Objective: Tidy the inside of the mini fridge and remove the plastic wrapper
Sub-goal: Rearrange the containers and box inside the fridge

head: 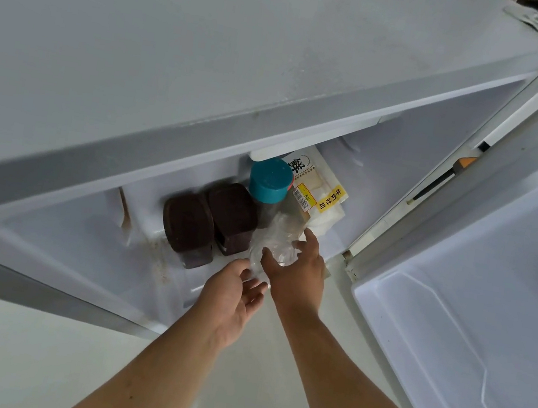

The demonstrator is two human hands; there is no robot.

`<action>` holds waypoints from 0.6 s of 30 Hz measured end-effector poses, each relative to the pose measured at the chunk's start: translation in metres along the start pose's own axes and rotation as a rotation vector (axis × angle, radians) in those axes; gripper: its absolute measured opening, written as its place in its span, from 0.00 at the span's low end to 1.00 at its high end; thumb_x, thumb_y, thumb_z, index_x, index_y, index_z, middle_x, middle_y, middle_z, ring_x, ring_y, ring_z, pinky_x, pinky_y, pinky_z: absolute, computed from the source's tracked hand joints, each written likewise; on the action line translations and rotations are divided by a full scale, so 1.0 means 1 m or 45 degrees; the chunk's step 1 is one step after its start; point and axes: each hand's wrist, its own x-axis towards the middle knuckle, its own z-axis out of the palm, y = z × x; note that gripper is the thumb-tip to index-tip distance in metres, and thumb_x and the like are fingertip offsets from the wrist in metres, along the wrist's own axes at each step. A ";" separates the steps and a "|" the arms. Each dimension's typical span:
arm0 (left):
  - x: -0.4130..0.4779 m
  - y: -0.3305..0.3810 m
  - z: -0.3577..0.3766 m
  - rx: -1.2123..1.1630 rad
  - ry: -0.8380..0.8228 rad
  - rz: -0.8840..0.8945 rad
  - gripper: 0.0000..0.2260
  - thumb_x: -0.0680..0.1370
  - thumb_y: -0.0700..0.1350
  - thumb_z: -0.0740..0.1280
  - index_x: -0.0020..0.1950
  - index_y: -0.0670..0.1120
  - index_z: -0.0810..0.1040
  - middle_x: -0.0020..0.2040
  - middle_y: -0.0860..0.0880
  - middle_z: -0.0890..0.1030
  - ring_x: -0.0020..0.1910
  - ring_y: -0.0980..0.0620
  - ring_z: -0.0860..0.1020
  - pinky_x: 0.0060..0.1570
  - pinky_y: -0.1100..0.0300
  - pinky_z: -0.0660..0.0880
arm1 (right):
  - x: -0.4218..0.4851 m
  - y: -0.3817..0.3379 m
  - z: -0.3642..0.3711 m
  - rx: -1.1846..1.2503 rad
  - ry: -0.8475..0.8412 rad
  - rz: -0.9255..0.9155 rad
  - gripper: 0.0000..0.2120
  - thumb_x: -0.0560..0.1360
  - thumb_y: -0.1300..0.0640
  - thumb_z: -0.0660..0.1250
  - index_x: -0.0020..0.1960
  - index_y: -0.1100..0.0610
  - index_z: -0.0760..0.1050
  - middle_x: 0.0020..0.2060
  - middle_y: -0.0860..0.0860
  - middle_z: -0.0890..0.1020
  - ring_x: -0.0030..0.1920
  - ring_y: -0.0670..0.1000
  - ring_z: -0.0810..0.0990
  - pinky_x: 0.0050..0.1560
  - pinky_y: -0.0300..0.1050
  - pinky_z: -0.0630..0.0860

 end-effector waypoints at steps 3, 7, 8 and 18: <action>0.001 0.001 0.002 0.021 -0.006 0.026 0.13 0.81 0.48 0.68 0.60 0.39 0.79 0.57 0.40 0.83 0.56 0.44 0.84 0.59 0.50 0.80 | -0.004 0.006 -0.003 -0.012 0.000 -0.030 0.47 0.66 0.33 0.75 0.77 0.38 0.56 0.65 0.44 0.79 0.65 0.52 0.76 0.62 0.57 0.78; 0.004 0.003 0.004 0.102 0.005 0.082 0.12 0.82 0.49 0.68 0.61 0.44 0.80 0.59 0.43 0.83 0.56 0.47 0.84 0.63 0.50 0.78 | -0.008 0.015 -0.006 0.015 -0.009 -0.052 0.45 0.63 0.31 0.73 0.75 0.38 0.58 0.65 0.45 0.79 0.64 0.53 0.77 0.60 0.54 0.78; 0.006 0.003 0.005 0.136 0.016 0.096 0.12 0.81 0.49 0.68 0.61 0.45 0.81 0.58 0.44 0.84 0.55 0.47 0.85 0.62 0.50 0.78 | -0.008 0.017 -0.006 0.005 -0.021 -0.073 0.44 0.64 0.32 0.73 0.74 0.39 0.59 0.65 0.45 0.79 0.64 0.52 0.77 0.61 0.53 0.78; 0.014 0.009 0.008 0.481 0.080 0.241 0.15 0.76 0.61 0.71 0.54 0.52 0.81 0.54 0.51 0.84 0.54 0.51 0.83 0.63 0.50 0.79 | 0.013 0.011 -0.007 -0.123 -0.287 -0.208 0.40 0.67 0.38 0.80 0.72 0.39 0.62 0.68 0.45 0.77 0.63 0.52 0.78 0.56 0.46 0.74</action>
